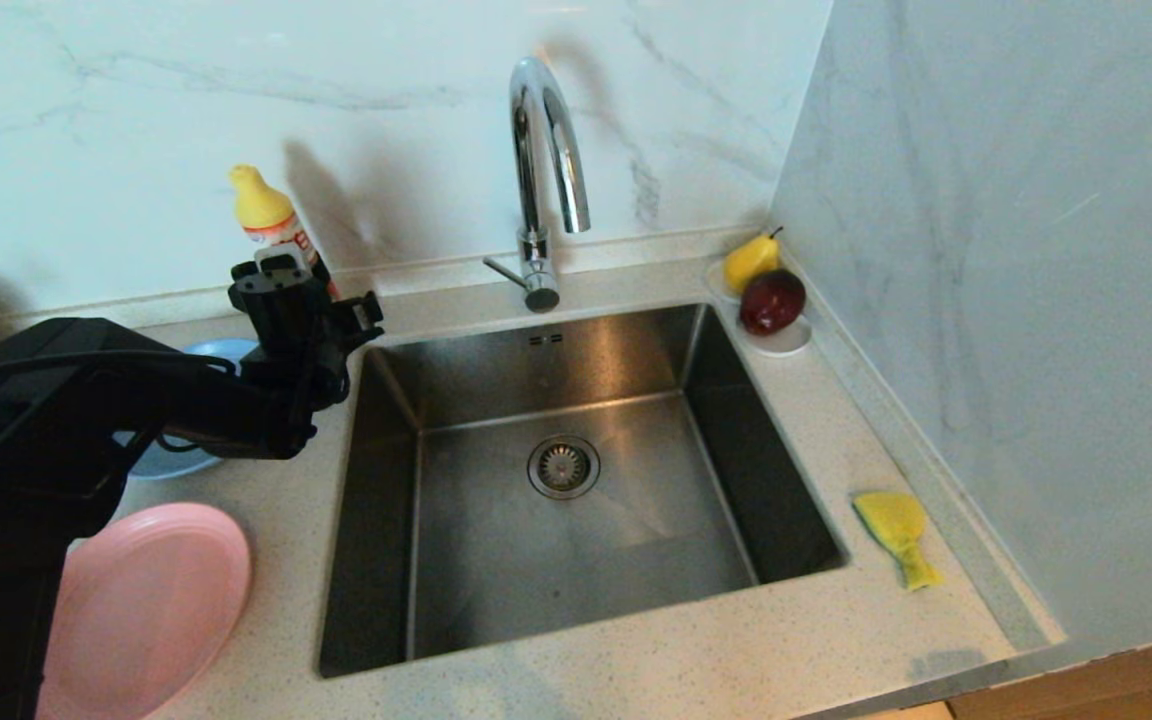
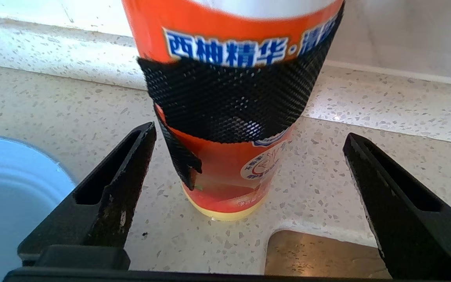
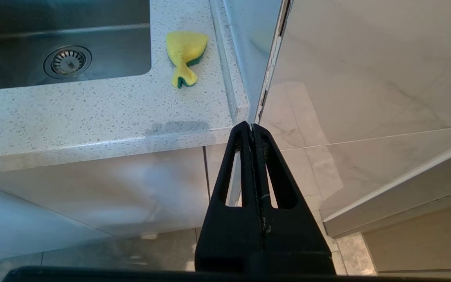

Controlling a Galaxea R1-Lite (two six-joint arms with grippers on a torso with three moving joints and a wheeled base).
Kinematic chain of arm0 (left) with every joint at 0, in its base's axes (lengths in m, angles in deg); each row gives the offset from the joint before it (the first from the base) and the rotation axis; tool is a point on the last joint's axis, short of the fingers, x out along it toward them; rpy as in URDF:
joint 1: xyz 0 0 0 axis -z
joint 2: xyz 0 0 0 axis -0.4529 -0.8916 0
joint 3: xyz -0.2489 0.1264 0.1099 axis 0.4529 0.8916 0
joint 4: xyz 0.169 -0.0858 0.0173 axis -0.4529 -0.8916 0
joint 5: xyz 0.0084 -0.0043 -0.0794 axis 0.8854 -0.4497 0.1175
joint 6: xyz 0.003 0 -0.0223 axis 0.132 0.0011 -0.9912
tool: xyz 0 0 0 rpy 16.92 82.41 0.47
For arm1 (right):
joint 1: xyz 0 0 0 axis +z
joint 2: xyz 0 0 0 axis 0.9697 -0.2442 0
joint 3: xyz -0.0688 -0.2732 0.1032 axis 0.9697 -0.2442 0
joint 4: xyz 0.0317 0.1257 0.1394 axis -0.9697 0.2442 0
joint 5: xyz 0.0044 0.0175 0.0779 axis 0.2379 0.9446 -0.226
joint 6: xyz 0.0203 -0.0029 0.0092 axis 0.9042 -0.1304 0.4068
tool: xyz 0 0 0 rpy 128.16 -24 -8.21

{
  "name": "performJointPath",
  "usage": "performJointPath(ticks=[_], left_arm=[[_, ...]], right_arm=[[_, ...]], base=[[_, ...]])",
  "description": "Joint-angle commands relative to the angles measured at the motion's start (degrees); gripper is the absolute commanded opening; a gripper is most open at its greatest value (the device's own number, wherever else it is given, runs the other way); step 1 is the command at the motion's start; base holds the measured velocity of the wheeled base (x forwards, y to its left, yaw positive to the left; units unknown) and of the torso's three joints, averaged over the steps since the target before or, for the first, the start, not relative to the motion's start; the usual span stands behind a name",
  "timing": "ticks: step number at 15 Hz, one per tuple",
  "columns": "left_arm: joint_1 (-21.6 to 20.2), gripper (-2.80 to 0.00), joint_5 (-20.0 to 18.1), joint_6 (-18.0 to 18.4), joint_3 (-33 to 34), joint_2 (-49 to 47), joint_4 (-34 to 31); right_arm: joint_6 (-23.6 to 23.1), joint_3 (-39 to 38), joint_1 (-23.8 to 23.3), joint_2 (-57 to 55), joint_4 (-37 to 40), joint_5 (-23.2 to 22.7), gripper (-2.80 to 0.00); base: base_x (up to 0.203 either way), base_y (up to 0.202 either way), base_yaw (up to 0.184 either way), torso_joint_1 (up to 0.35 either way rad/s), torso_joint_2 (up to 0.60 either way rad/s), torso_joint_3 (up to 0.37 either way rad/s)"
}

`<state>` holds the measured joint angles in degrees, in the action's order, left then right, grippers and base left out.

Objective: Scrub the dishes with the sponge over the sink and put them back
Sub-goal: Grab the dish soap

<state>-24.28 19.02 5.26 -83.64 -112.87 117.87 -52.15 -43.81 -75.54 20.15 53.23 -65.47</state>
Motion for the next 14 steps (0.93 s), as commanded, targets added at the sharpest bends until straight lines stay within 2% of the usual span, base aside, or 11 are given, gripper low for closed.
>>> performJointPath(ticks=[1,14], left_arm=[[-0.08,0.00,0.17,0.21,-1.25,-1.32,0.31],[-0.27,0.00,0.41,1.23,-9.54,-5.75,0.31]], right_arm=[[0.02,-0.02,0.02,-0.02,0.00,-0.02,-2.80],[0.02,-0.02,0.02,-0.02,0.00,-0.02,-2.80]], base=[[0.000,0.000,0.000,0.000,0.00,0.000],[0.000,0.000,0.000,0.000,0.00,0.000]])
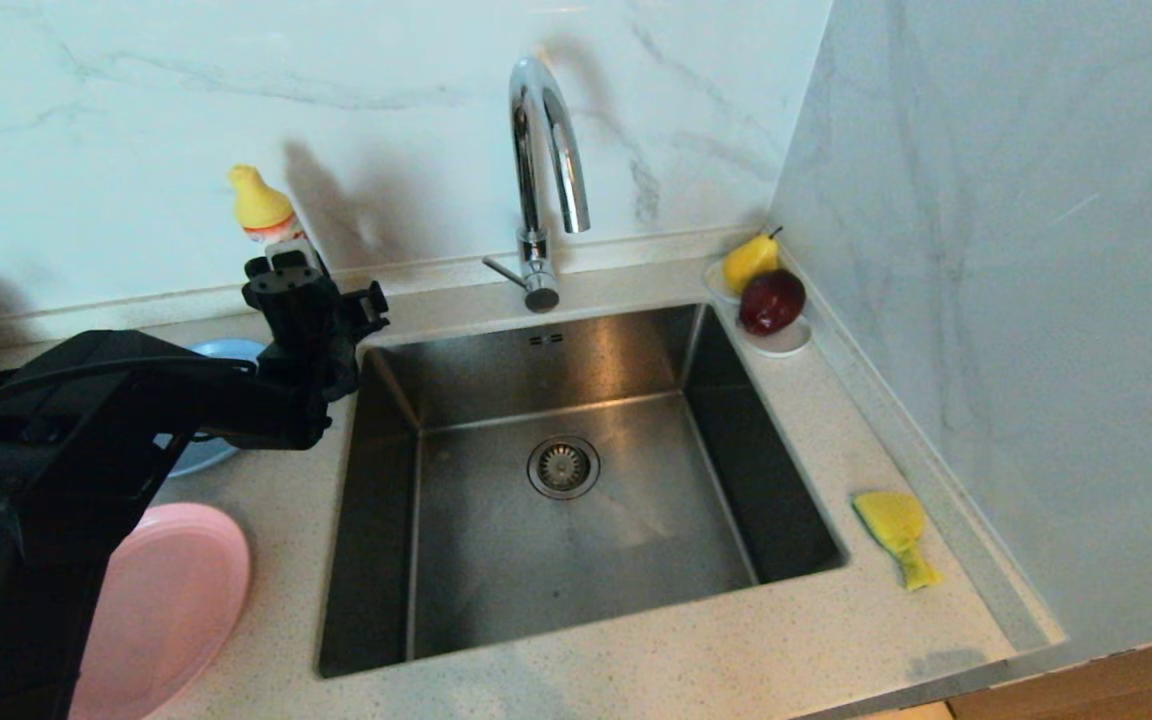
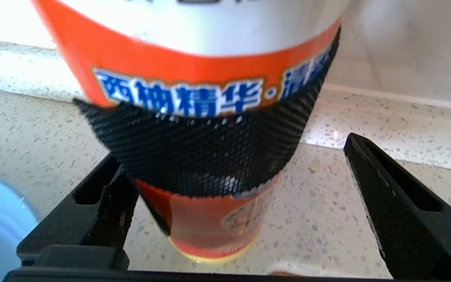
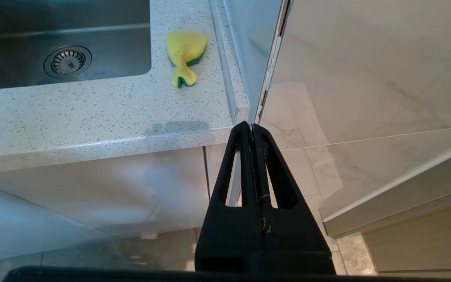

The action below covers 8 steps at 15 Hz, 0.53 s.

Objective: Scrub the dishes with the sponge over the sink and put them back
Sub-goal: Grab the dish soap

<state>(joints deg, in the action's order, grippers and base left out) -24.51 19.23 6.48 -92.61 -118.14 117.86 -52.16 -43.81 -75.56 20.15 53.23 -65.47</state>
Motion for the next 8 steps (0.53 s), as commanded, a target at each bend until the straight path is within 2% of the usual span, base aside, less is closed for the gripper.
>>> performJointPath(ticks=[1,7,8], left_arm=[[-0.04,0.00,0.23,-0.08,-0.74,-0.62,0.31],[-0.04,0.00,0.28,0.26,-3.36,-2.05,0.30],[-0.04,-1.64,0.32,0.75,-3.63,-2.32,0.31]], right_arm=[[0.02,-0.02,0.05,-0.02,0.00,-0.02,-2.80],[0.02,0.02,0.05,-0.02,0.00,-0.02,-2.80],[0.02,-0.02,0.05,-0.02,0.00,-0.02,-2.80]], base=[[0.000,0.000,0.000,0.000,0.00,0.000],[0.000,0.000,0.000,0.000,0.00,0.000],[0.000,0.000,0.000,0.000,0.00,0.000]])
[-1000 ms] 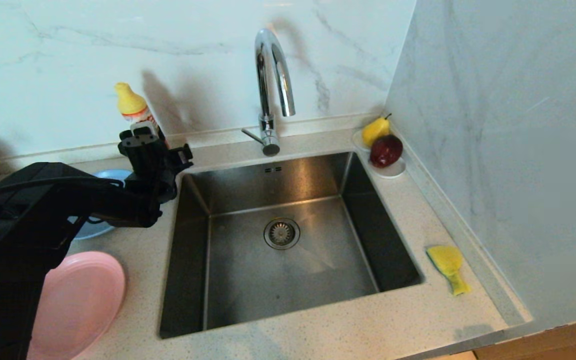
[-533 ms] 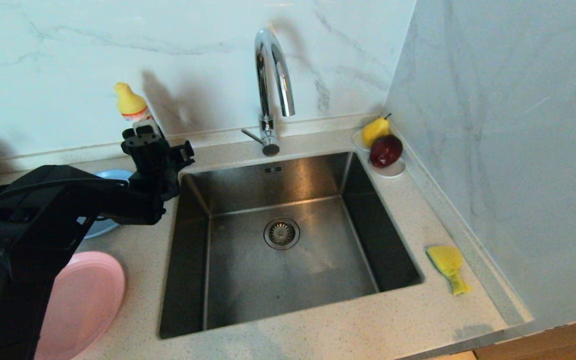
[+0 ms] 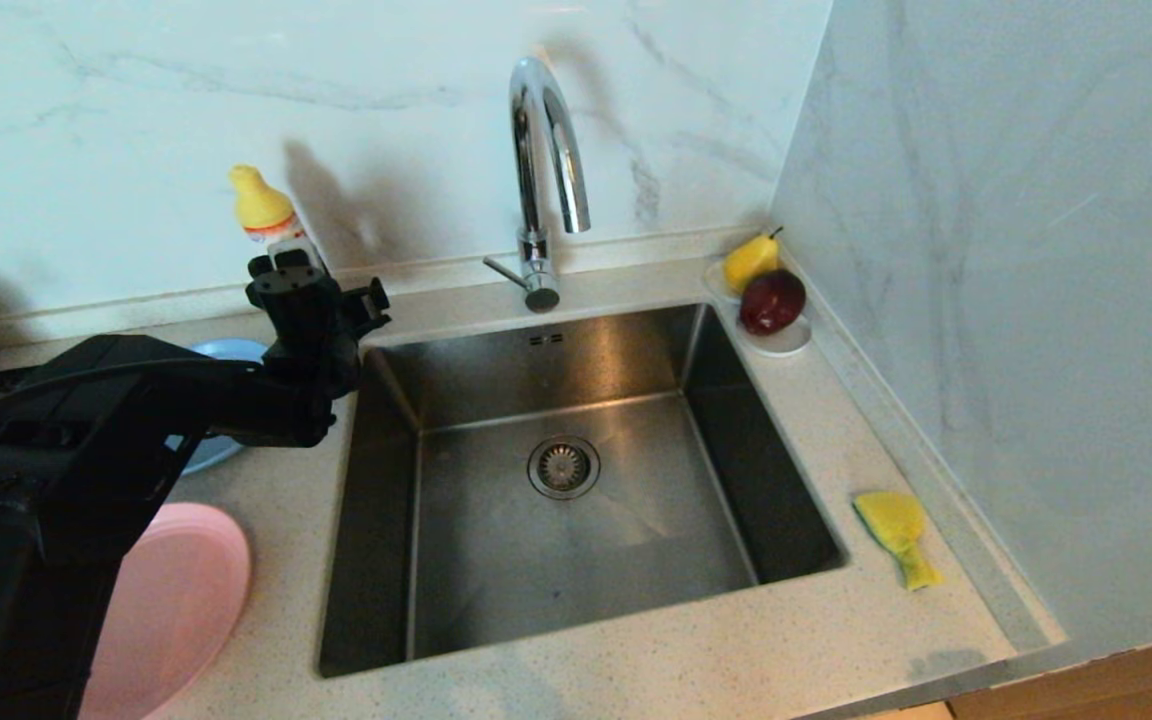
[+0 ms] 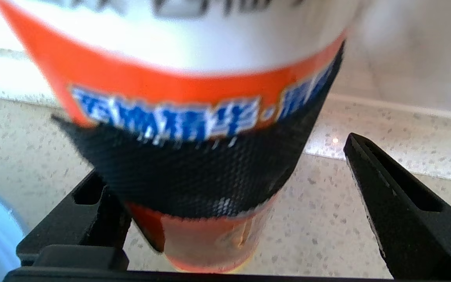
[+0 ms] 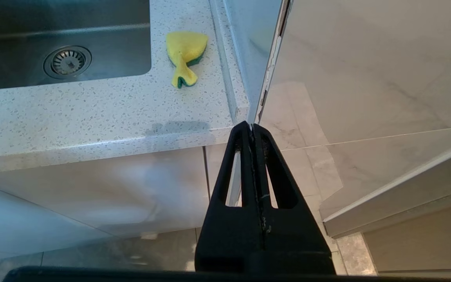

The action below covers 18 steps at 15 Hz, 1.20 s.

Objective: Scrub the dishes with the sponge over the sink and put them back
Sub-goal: Grab the dish soap

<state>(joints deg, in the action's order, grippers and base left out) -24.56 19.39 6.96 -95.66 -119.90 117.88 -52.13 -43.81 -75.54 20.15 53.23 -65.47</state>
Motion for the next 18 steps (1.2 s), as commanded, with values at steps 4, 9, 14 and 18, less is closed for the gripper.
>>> performJointPath(ticks=[4,9,14,18], left_arm=[[-0.05,-2.80,0.16,0.59,-2.14,-1.71,0.30],[-0.17,-2.80,0.25,0.50,-4.11,-2.50,0.30],[-0.34,-2.80,1.58,0.24,-3.56,1.19,0.10],[-0.28,-2.80,2.89,0.17,0.81,8.10,-0.33]], right_arm=[[0.00,0.04,0.02,-0.02,0.00,-0.02,-2.80],[0.00,-0.02,0.02,-0.02,0.00,-0.02,-2.80],[0.00,0.06,0.02,-0.02,0.00,-0.02,-2.80],[0.00,-0.01,0.02,-0.02,0.00,-0.02,-2.80]], base=[[0.000,0.000,0.000,0.000,0.00,0.000],[0.000,0.000,0.000,0.000,0.00,0.000],[0.000,0.000,0.000,0.000,0.00,0.000],[0.000,0.000,0.000,0.000,0.00,0.000]])
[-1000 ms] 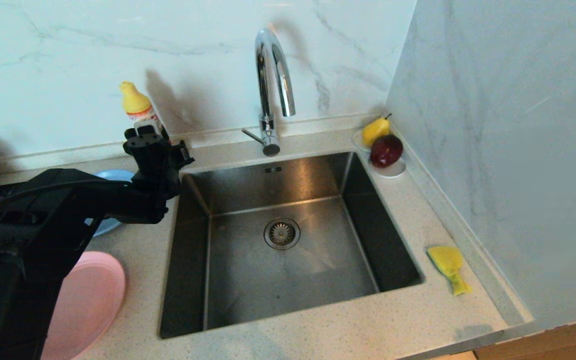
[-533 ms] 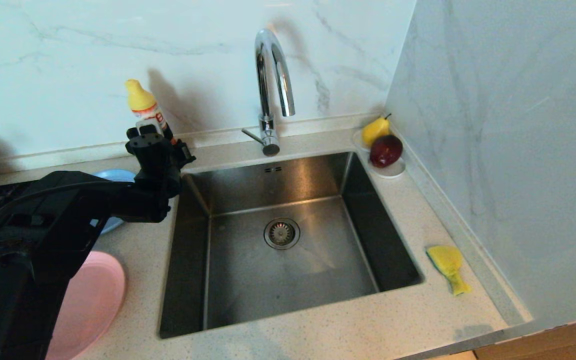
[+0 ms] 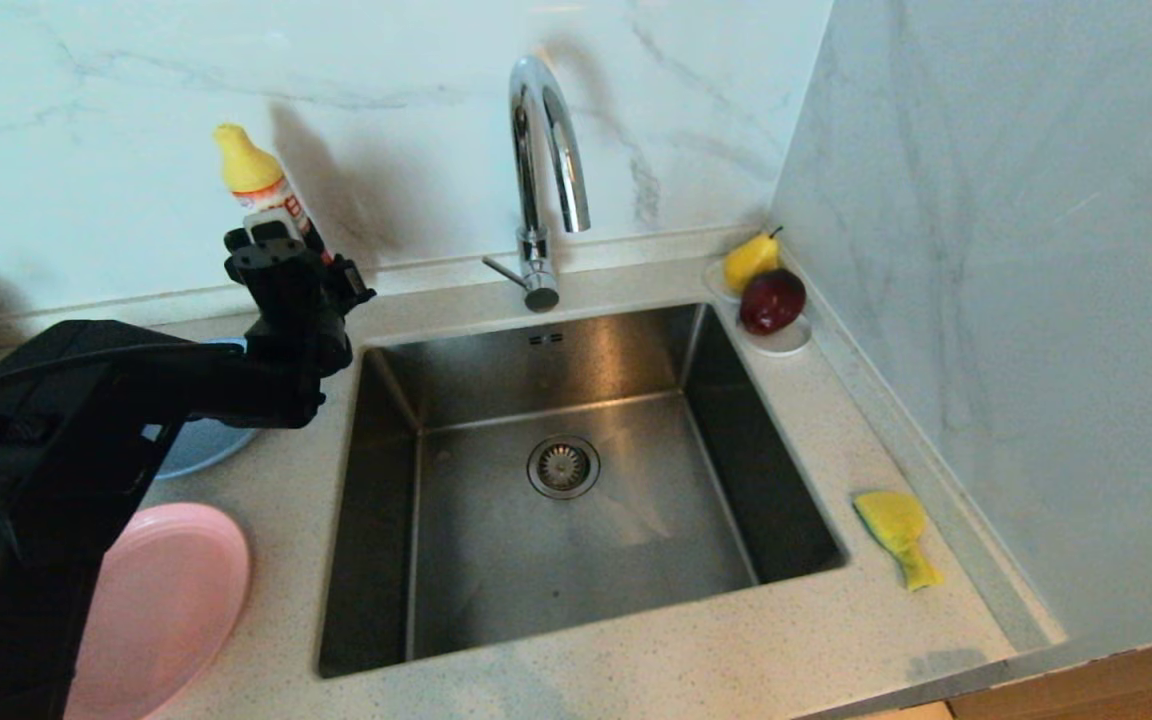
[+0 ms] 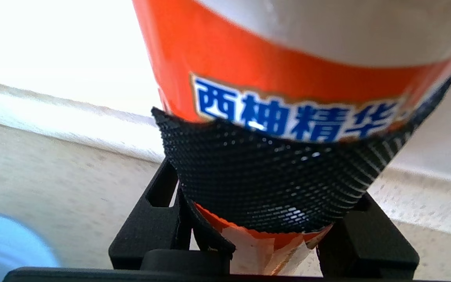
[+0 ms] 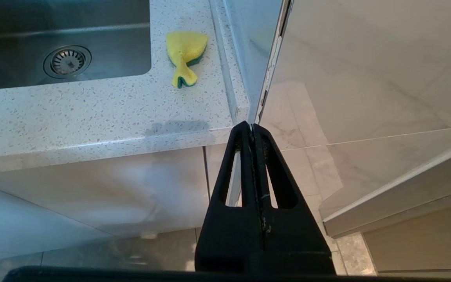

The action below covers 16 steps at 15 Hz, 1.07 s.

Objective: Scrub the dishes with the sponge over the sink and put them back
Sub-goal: Grab the dish soap, then squeeze it onto the sponge

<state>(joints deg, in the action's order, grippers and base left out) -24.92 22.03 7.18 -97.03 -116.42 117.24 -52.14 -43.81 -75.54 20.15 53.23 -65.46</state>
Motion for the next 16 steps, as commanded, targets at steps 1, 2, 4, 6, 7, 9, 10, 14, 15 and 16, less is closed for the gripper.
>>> performJointPath(ticks=[1,2,4,6,7,9,10,14,15,16], left_arm=[[0.09,-2.80,0.29,-0.07,2.97,6.11,0.25],[0.14,-2.80,0.43,-0.07,4.32,7.96,0.18],[0.45,-2.80,1.46,-0.07,7.90,12.52,0.15],[1.17,-2.80,2.12,-0.03,11.37,18.42,-0.32],[1.55,-2.80,2.21,0.01,13.24,22.19,-1.51],[2.49,-2.80,2.15,0.25,17.29,29.73,-5.12],[2.94,-2.80,2.01,0.73,19.44,33.39,-6.80],[6.06,-2.80,0.73,8.24,25.74,45.86,-10.71],[7.44,-2.80,0.56,10.74,26.44,48.38,-12.03],[8.92,-2.80,0.47,12.89,26.78,50.63,-13.80]], right_arm=[[0.01,0.06,0.02,-0.02,0.00,-0.03,-2.80],[0.01,-0.02,0.02,-0.02,0.00,-0.03,-2.80],[0.01,-0.01,0.02,-0.02,0.00,-0.03,-2.80],[0.01,-0.02,0.02,-0.02,0.00,-0.03,-2.80],[0.01,-0.02,0.02,-0.02,0.00,-0.03,-2.80],[0.01,-0.02,0.02,-0.02,0.00,-0.03,-2.80],[0.01,-0.02,0.02,-0.02,0.00,-0.03,-2.80],[0.01,-0.02,0.02,-0.02,0.00,-0.03,-2.80],[0.01,-0.02,0.02,-0.02,0.00,-0.03,-2.80],[0.01,-0.01,0.02,-0.02,0.00,-0.03,-2.80]], base=[[0.000,0.000,0.000,0.000,0.00,0.000],[0.000,0.000,0.000,0.000,0.00,0.000],[0.000,0.000,0.000,0.000,0.00,0.000],[0.000,0.000,0.000,0.000,0.00,0.000],[0.000,0.000,0.000,0.000,0.00,0.000],[0.000,0.000,0.000,0.000,0.00,0.000],[0.000,0.000,0.000,0.000,0.00,0.000],[0.000,0.000,0.000,0.000,0.00,0.000],[0.000,0.000,0.000,0.000,0.00,0.000],[0.000,0.000,0.000,0.000,0.00,0.000]])
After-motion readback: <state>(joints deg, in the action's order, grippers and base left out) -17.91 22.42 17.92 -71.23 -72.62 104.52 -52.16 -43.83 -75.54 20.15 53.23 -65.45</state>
